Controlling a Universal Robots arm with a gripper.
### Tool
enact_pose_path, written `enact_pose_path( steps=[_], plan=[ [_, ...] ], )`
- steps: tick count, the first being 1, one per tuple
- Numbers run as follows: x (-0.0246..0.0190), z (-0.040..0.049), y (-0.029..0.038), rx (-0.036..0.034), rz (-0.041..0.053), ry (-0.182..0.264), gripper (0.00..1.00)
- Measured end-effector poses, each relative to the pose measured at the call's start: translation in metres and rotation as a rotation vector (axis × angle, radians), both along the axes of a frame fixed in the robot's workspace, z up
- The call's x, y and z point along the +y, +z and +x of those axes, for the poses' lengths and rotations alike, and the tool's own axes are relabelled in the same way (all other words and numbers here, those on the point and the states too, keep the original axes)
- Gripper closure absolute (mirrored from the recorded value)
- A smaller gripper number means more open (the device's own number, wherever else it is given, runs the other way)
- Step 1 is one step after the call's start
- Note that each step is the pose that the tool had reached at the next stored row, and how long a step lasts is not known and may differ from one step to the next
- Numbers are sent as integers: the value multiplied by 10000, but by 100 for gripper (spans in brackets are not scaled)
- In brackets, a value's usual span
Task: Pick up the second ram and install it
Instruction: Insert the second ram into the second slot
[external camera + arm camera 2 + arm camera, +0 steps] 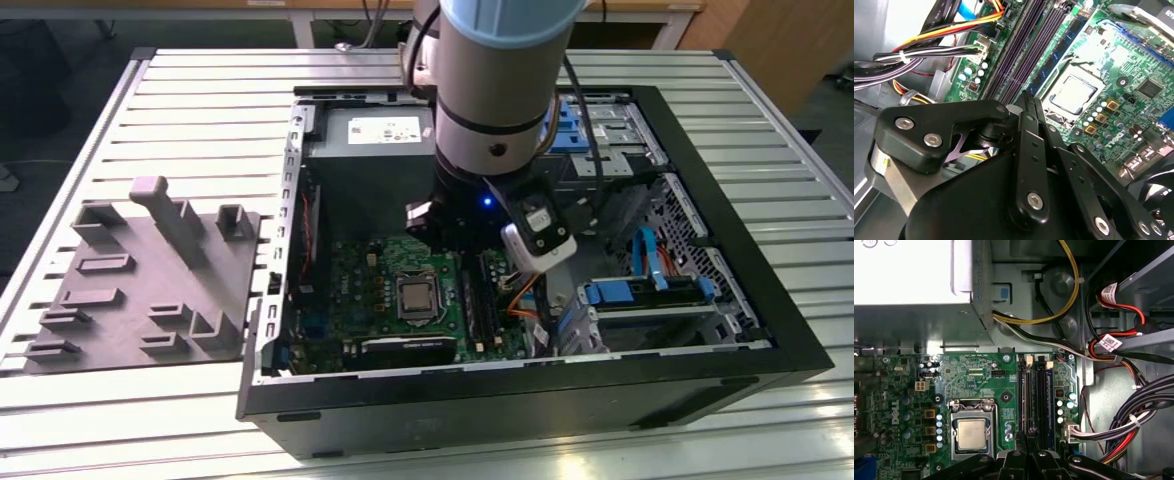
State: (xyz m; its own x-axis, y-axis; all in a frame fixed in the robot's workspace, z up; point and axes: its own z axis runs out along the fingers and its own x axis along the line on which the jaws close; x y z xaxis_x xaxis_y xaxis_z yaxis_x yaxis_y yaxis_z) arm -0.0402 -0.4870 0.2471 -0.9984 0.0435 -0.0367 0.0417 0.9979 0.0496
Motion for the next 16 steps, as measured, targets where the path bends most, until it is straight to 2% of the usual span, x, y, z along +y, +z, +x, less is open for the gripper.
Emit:
enact_pose_path(
  steps=[16],
  plan=[
    [0,5,-57,0,1,-52,88]
  ],
)
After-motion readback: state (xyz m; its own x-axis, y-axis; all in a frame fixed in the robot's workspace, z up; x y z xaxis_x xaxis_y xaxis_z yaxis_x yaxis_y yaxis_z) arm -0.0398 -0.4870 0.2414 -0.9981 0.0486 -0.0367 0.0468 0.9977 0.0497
